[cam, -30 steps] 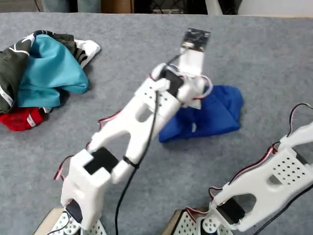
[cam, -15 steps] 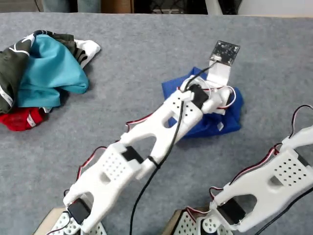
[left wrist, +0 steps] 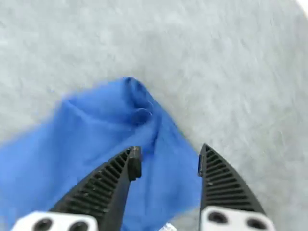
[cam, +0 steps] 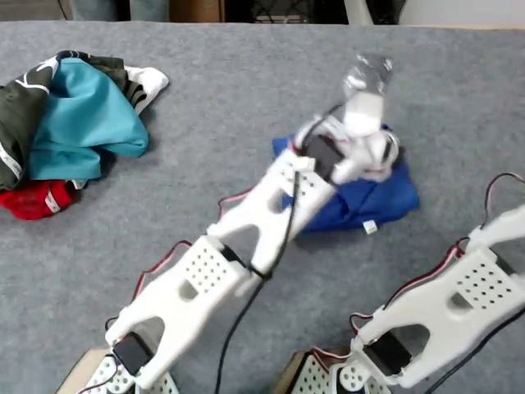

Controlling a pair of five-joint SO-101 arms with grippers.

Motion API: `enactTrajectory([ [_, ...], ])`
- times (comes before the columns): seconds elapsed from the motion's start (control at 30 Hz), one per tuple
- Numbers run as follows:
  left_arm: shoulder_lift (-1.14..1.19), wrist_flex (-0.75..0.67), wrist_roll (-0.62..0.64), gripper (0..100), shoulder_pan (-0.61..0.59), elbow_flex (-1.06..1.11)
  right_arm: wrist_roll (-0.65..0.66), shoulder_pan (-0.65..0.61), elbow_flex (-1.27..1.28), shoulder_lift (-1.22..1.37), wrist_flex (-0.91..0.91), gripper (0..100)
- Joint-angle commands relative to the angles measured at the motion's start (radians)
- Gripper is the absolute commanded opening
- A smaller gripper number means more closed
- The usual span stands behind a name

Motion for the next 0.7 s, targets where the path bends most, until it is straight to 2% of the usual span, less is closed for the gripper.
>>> enactTrajectory([
  [0.0, -0.120, 0.074, -0.052, 9, -0.131, -0.071, 0.146, -0.110, -0.038, -0.031, 0.150, 1.5],
  [0.1, -0.192, 0.183, -0.074, 3, -0.243, -0.062, 0.120, -0.222, -0.028, -0.031, 0.166, 1.4],
  [0.27, -0.233, 0.394, -0.104, 3, -0.387, -0.071, 0.029, -0.417, 0.104, -0.036, 0.166, 1.4],
  [0.4, -0.215, 0.394, -0.221, 3, -0.503, 0.001, -0.006, -0.542, 0.292, -0.036, 0.166, 1.4],
  [0.5, -0.232, 0.399, -0.242, 3, -0.530, 0.077, 0.005, -0.615, 0.424, -0.048, 0.167, 1.4],
  [0.67, -0.439, 0.399, -0.244, 3, -0.492, 0.496, 0.037, -0.747, 0.702, -0.079, 0.158, 1.4],
])
